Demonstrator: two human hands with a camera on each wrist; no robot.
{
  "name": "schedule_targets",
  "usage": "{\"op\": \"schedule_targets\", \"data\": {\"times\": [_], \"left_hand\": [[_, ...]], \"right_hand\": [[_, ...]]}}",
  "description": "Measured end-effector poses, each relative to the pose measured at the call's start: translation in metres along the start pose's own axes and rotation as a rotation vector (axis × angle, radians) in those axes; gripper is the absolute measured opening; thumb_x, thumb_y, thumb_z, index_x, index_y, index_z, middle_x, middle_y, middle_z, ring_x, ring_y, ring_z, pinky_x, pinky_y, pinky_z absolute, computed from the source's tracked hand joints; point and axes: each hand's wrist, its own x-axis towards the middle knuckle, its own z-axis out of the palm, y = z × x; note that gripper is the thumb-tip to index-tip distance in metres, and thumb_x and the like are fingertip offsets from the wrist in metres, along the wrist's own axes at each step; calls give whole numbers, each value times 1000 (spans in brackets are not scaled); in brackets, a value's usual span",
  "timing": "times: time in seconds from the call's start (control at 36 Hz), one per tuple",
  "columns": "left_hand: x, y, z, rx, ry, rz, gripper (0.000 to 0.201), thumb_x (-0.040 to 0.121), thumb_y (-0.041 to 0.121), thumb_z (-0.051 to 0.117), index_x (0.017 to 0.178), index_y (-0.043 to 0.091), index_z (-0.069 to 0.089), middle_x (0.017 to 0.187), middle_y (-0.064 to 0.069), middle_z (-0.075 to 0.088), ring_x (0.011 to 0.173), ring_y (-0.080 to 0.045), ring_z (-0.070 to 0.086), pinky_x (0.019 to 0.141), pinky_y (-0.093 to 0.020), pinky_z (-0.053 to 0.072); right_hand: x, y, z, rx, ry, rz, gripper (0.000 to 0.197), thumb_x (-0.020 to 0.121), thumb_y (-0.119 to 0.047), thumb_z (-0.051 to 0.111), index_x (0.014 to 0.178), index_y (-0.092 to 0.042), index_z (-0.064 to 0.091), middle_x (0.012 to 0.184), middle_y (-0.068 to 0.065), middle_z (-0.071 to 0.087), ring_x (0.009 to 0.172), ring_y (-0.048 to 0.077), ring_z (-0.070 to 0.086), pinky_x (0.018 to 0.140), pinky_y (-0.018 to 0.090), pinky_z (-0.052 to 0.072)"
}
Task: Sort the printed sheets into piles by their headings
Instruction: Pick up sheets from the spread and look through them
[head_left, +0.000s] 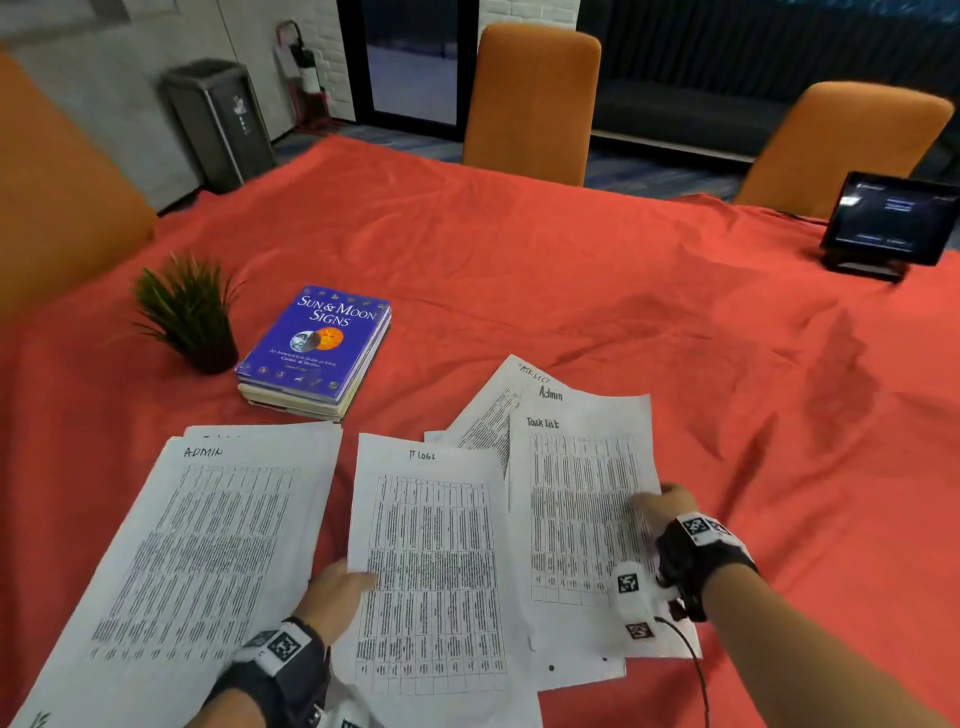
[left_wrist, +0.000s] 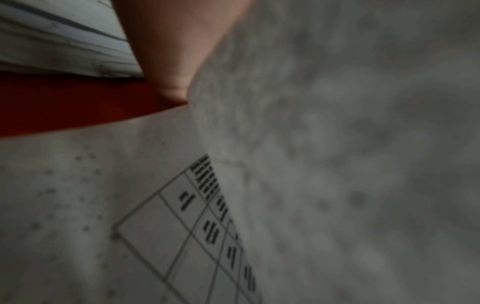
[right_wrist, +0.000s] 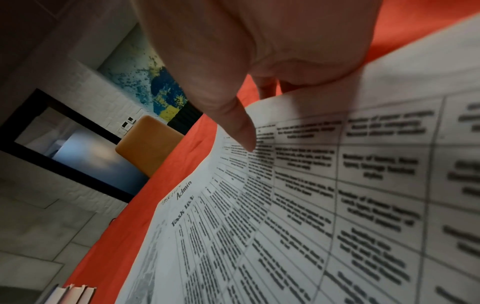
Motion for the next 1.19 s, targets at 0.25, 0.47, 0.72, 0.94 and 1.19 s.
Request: {"op": "schedule_targets", "data": {"times": [0.25, 0.47, 0.72, 0.94, 1.19], "left_hand": [[3, 0, -13, -13, 56, 15, 18, 92, 13, 52, 108, 15, 61, 109, -6, 65, 106, -27, 60, 100, -38, 42], [0, 14, -34, -176, 228, 132, 17, 85, 16, 53, 80, 4, 65, 86, -13, 65, 88, -33, 60, 83, -39, 44], [6, 35, -40, -405, 256, 129, 16, 80, 23, 59, 75, 9, 65, 77, -14, 59, 71, -27, 54, 66, -32, 38], [6, 51, -11, -434, 111, 127, 15, 91, 11, 51, 87, 6, 65, 81, -8, 70, 77, -21, 63, 67, -28, 42], [18, 22, -24, -335, 157, 28, 44, 82, -3, 63, 121, 12, 50, 108, -12, 65, 94, -30, 65, 86, -45, 52]], "right_hand": [[8, 4, 4, 144, 76, 41, 31, 86, -11, 58, 114, 2, 64, 82, 13, 67, 66, 27, 62, 61, 30, 51], [7, -4, 19, 188, 120, -49, 34, 87, -14, 57, 115, 5, 63, 106, 23, 69, 92, 36, 66, 91, 43, 53], [-65, -45, 19, 306, -139, -523, 13, 96, -14, 55, 101, -8, 66, 84, 7, 74, 69, 16, 71, 59, 29, 58], [-110, -41, 58, 324, -484, -513, 14, 98, -14, 54, 97, -7, 66, 78, 6, 73, 63, 13, 67, 57, 25, 54], [-114, -18, 89, 241, -511, -362, 13, 97, -24, 54, 99, -15, 62, 77, -2, 66, 65, 15, 60, 57, 25, 50]]}}
